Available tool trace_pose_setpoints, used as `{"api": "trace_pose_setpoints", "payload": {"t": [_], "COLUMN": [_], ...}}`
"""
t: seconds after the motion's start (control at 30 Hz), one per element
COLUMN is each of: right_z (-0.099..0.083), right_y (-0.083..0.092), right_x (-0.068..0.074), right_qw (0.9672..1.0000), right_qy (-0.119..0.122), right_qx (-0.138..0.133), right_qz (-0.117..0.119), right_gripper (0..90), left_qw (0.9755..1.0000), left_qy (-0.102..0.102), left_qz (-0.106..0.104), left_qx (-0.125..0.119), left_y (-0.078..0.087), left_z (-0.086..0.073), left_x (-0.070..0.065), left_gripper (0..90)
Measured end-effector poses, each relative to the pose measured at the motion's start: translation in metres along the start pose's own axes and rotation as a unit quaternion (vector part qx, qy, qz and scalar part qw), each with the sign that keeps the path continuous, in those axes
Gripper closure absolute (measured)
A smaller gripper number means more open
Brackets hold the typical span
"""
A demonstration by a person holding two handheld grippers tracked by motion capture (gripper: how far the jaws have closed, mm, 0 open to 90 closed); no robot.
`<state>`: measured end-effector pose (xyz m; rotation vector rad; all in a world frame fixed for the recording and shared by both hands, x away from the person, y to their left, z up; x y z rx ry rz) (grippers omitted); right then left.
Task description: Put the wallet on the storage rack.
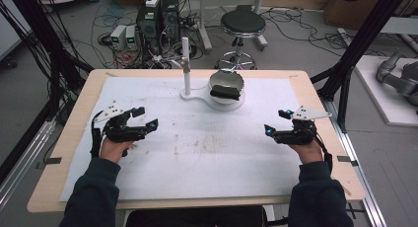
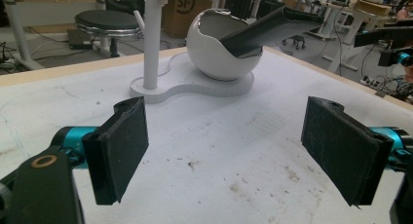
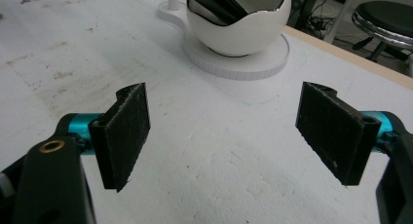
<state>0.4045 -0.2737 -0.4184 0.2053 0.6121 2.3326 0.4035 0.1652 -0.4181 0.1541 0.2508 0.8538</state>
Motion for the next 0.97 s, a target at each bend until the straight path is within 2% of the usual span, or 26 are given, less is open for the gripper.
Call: {"api": "trace_pose_setpoints", "payload": {"t": [0.97], "right_z": [-0.0023], "right_y": [-0.0038], "right_x": [-0.0029], "right_qw": [0.9999], "right_qy": [0.001], "right_qx": [0.003], "right_qz": [-0.013], "right_gripper": [20.5], "left_qw": [0.9999], "left_qy": [0.01], "left_qz": [0.001], "left_qx": [0.007], "left_y": [0.0011], "left_z": [-0.006], "left_x": [0.0004], "left_gripper": [18.0]}}
Point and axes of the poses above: each handheld gripper's, and its own axes: y roughly backward along the jaws, z roughly out of its top, x roughly to its left, the point moved 8 cm from there along -y, roughly forward along the jaws, and after that the axes turned 6 degrees about z, right-handed, at the moved point
